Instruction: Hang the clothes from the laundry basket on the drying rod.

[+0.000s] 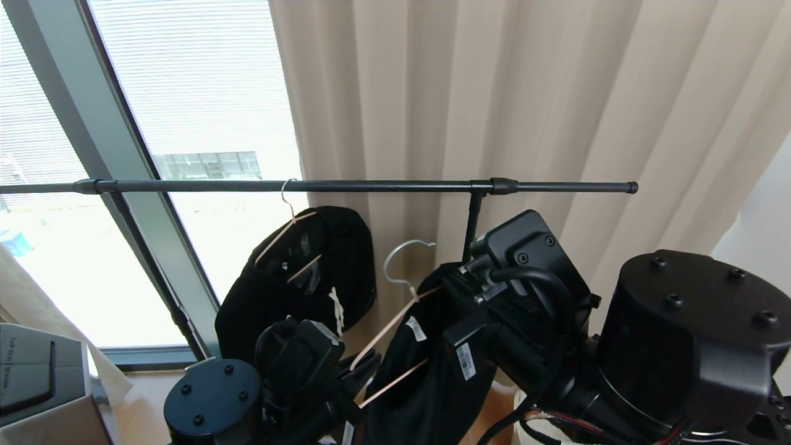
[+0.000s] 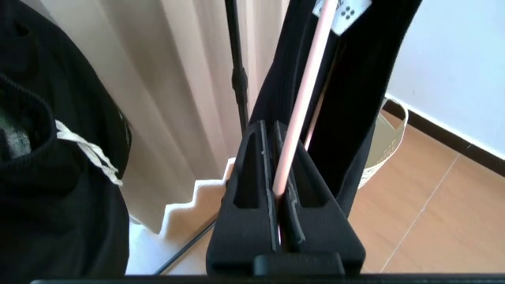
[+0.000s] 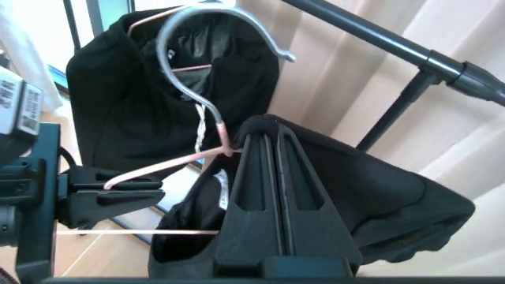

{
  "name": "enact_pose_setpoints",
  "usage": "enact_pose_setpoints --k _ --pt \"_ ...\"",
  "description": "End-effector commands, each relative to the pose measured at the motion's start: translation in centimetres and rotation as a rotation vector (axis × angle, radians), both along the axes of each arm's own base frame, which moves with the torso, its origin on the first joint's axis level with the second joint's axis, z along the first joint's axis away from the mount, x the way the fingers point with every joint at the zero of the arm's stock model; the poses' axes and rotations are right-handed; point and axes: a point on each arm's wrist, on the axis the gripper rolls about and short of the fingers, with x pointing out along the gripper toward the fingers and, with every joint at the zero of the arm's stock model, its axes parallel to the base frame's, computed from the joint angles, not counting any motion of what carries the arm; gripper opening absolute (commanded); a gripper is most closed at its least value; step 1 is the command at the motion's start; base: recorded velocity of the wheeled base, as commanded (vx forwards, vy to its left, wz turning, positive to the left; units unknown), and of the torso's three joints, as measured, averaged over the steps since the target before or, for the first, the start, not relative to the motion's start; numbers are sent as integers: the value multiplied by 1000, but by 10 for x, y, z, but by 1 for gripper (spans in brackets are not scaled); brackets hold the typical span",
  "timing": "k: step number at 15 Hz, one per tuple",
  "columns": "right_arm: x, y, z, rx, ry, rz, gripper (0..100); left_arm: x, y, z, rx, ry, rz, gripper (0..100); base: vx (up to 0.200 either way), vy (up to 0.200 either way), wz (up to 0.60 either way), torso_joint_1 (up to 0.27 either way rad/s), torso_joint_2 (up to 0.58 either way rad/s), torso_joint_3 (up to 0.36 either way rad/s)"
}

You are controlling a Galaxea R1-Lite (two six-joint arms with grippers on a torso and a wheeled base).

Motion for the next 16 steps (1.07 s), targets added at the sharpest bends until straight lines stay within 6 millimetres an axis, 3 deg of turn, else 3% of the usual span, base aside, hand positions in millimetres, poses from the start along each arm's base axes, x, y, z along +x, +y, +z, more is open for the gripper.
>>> enact_pose_setpoints --k 1,5,9,10,16 --pt "7 -4 3 10 -7 -27 0 -1 1 -1 5 4 0 0 0 0 0 0 0 0" --pt "19 -11 6 19 -12 -71 0 -4 1 -2 11 11 -11 0 0 0 0 0 0 0" --pt "19 -11 3 12 -7 -70 0 -6 -1 -2 11 11 -25 0 0 0 0 0 0 0" --pt "17 -9 2 9 -3 -63 100 -6 -1 -2 11 11 -25 0 0 0 0 0 0 0" --pt "19 -11 7 21 -14 -73 100 -8 0 -3 17 14 -27 0 0 0 0 0 0 0"
